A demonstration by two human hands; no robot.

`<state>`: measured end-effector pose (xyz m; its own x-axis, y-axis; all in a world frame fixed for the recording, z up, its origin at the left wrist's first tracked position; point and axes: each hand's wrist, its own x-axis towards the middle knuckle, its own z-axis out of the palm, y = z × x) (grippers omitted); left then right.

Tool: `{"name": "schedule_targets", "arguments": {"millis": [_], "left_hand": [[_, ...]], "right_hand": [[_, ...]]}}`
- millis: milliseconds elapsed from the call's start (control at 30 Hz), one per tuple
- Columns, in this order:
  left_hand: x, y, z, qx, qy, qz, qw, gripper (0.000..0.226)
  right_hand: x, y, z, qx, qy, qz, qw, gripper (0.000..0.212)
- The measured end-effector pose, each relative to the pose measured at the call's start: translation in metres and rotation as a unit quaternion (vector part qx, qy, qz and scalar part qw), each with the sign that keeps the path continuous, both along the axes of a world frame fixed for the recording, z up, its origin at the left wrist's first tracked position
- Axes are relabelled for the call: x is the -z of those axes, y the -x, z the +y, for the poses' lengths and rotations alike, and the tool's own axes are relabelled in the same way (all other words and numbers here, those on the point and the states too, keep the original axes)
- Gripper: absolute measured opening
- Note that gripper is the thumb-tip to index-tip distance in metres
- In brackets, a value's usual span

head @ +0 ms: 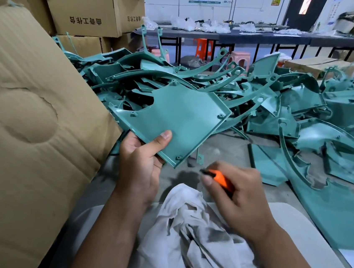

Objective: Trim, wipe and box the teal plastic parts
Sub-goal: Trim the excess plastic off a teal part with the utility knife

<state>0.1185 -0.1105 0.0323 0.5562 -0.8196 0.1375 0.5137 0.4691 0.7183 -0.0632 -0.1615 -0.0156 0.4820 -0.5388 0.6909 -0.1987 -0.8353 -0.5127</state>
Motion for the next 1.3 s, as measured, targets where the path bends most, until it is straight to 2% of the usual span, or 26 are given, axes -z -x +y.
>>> {"name": "schedule_targets", "arguments": {"millis": [67,200,300,467,533,667,767,867,1100,1300], "left_hand": [[0.0,0.001,0.001,-0.002,-0.006,0.007,1.0,0.059],[-0.001,0.005,0.001,0.005,-0.006,0.022,1.0,0.061],[-0.003,0.008,0.0,-0.001,-0.014,0.029,0.999,0.062],[-0.009,0.01,0.002,-0.006,-0.016,0.039,0.999,0.057],[-0.012,0.01,0.004,-0.002,-0.011,0.042,0.999,0.056],[-0.018,0.015,0.007,0.002,-0.017,0.041,0.999,0.052],[-0.02,0.021,0.009,0.0,-0.033,0.041,0.999,0.044],[-0.017,0.028,0.012,0.007,-0.053,0.039,0.998,0.03],[-0.016,0.035,0.02,0.009,-0.057,0.042,0.997,0.029],[-0.018,0.037,0.02,0.009,-0.058,0.044,0.997,0.03]], "right_hand": [[0.0,0.0,-0.001,0.075,0.014,-0.048,0.996,0.029],[0.001,0.0,-0.006,0.206,0.028,-0.056,0.977,0.021],[0.003,-0.002,-0.006,0.183,0.033,-0.045,0.982,0.022],[0.004,-0.004,-0.002,0.056,0.026,0.03,0.998,0.038],[0.002,-0.005,0.001,0.037,0.026,0.015,0.999,0.039],[-0.003,-0.005,0.003,0.116,0.046,-0.086,0.988,0.029],[-0.006,-0.005,0.002,0.181,0.046,-0.119,0.975,0.021],[-0.008,-0.007,0.0,0.178,0.006,-0.129,0.976,0.01],[-0.011,-0.008,-0.002,0.16,-0.043,-0.179,0.97,0.014],[-0.008,-0.005,-0.006,0.159,-0.043,-0.153,0.974,0.015]]}}
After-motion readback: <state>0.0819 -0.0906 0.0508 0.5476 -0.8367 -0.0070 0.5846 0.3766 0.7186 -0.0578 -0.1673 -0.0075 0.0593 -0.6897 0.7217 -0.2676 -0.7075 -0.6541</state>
